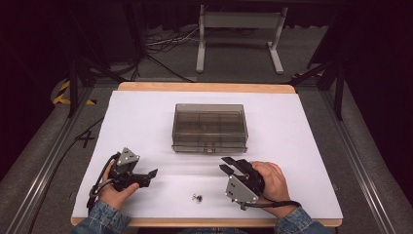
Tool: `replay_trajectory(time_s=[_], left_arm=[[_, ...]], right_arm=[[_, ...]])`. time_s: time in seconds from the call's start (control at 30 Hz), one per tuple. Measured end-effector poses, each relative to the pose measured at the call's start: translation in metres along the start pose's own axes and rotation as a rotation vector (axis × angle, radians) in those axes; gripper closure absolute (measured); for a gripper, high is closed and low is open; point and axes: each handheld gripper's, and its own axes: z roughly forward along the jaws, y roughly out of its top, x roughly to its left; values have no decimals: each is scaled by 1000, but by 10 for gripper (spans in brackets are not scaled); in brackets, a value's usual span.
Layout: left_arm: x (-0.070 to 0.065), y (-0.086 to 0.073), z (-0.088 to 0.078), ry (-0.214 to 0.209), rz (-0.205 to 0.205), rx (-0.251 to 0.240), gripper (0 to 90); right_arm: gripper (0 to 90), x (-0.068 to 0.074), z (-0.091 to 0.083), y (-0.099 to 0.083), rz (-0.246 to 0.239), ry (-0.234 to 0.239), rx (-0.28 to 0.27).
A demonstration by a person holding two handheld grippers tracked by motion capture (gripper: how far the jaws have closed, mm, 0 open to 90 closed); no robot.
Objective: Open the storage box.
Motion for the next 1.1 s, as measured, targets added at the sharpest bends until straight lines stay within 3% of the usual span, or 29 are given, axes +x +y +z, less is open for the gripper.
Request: replay_trajectory(time_s=[0.13,0.33,0.47,0.67,0.73,0.93,1.1], left_arm=[[-1,0,-2,5,5,-18,166],[-1,0,-1,7,9,-17,166],[-1,0,-2,8,5,-19,166],[-2,0,-1,8,6,-16,166],[-1,0,-1,8,7,-12,166],[-1,0,0,10,8,-13,166],[-2,0,0,10,13,-9,166]], right_arm=[[706,-5,-4,-5,63,57,-21],[709,-9,-6,-8,135,105,-24],[714,-19,-10,-13,256,183,-54],[684,-30,-10,-21,371,240,-61],[692,-32,-10,-23,387,249,-63],[696,-45,-10,-30,488,349,-80],[692,-48,-8,-32,519,419,-83]])
